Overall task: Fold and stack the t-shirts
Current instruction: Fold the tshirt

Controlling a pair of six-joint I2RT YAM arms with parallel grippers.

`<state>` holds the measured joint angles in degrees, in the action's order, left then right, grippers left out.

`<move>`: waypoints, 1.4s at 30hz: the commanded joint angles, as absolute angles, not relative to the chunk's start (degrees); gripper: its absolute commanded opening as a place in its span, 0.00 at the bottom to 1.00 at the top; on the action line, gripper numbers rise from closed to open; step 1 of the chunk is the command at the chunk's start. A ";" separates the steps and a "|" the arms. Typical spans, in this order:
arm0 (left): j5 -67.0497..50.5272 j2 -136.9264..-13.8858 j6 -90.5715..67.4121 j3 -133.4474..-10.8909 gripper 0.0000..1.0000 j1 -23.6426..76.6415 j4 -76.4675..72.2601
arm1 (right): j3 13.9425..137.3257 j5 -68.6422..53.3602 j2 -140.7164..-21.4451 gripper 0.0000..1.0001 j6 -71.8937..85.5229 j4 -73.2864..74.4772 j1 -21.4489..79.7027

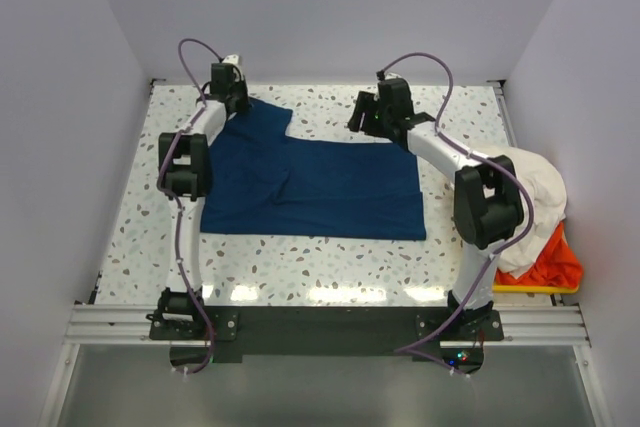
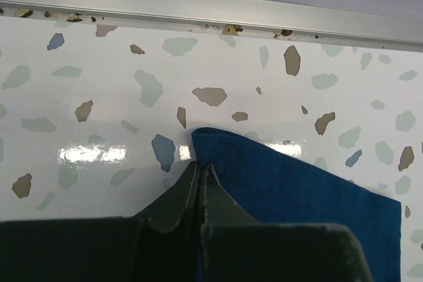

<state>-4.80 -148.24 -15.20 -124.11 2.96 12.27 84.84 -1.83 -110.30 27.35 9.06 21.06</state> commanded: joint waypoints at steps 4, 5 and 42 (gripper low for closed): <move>-9.83 -138.88 -16.78 -117.17 0.00 2.46 -1.81 | 83.24 2.81 -108.46 0.63 25.93 14.06 17.50; -10.80 -137.04 -17.14 -115.51 0.00 2.46 -3.15 | 82.88 2.81 -108.46 0.63 26.10 14.24 16.88; -18.72 -131.31 -21.00 -110.74 0.00 2.29 -10.37 | 90.52 13.01 -121.29 0.48 30.76 18.90 4.66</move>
